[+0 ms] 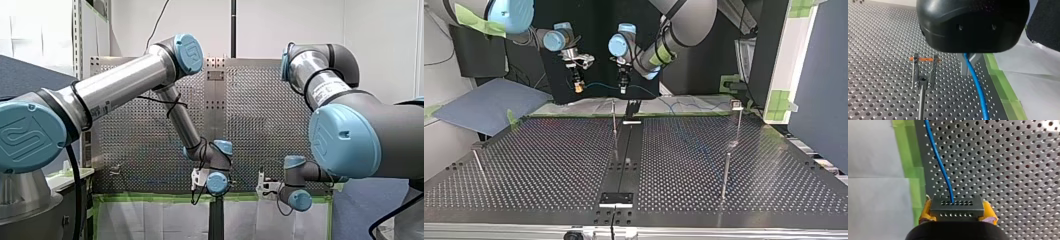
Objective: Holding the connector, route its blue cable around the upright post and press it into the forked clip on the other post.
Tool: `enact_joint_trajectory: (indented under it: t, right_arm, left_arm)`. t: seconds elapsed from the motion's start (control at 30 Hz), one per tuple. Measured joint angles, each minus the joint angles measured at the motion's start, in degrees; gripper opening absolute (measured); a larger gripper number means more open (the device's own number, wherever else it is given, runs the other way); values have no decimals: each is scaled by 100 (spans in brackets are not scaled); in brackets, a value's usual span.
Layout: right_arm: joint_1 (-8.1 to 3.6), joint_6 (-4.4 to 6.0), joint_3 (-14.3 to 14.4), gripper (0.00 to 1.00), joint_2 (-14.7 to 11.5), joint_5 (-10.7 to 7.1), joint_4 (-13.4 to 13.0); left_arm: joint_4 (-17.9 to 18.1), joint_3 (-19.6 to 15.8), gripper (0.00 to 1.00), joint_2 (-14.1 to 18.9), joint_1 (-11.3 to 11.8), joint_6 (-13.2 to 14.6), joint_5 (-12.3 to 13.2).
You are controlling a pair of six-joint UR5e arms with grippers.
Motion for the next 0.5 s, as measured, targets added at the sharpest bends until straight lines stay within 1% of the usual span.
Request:
enact_joint_trajectory:
  t: [0.1, 0.2, 0.37, 0.5]
  right_arm:
    - [-1, -16, -1, 0, -168, -5, 73]
    - [-5, -7, -12, 0, -339, -7, 144]
    - [-15, 14, -70, 0, -502, -8, 271]
    - [-18, 43, -124, 0, -587, -8, 358]
  left_arm:
    - [0, 21, 3, 1, 18, -5, -5]
    - [0, 40, 3, 4, 28, -12, -11]
    - [-21, 103, 3, 9, 39, -64, -21]
    - [-126, 184, 3, 10, 53, -125, -49]
